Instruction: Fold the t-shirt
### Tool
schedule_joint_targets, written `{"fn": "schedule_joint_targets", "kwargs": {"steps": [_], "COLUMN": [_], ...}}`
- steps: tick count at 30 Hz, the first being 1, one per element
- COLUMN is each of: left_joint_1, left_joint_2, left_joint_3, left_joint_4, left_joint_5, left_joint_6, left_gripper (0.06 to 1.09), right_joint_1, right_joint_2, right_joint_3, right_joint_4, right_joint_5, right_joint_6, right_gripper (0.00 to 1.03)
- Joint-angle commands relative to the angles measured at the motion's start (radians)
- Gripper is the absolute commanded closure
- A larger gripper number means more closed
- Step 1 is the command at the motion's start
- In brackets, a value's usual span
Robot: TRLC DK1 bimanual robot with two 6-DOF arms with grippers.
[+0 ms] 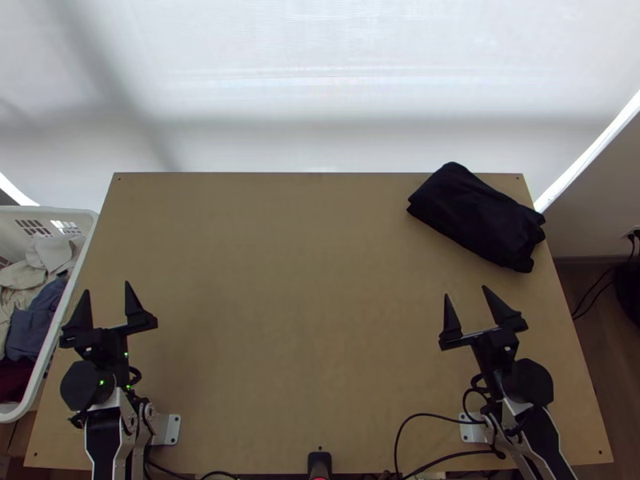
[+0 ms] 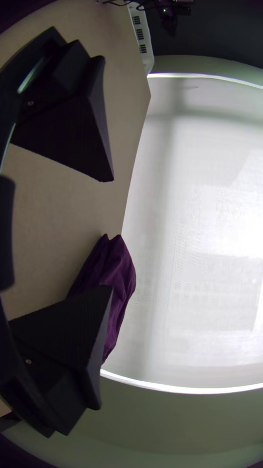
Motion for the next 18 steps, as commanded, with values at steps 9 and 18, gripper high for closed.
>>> {"fn": "schedule_joint_targets", "kwargs": {"steps": [9,18], "left_joint_1": [-0.006,-0.006], "left_joint_2": [-0.005,-0.005], "left_joint_3": [-0.039,-0.039], "left_joint_4": [-0.103,-0.103], "left_joint_5": [0.014,0.014], "left_joint_6": [0.01,0.01], "left_gripper": [0.1,0.1], "right_joint_1": [0.002,0.002], "right_joint_2": [-0.004,-0.002], "right_joint_3": [-0.01,-0.01], "right_joint_4": [-0.011,-0.011], "right_joint_5": [0.002,0.002], "right_joint_6": [-0.025,-0.025], "right_gripper": [0.03,0.03]}}
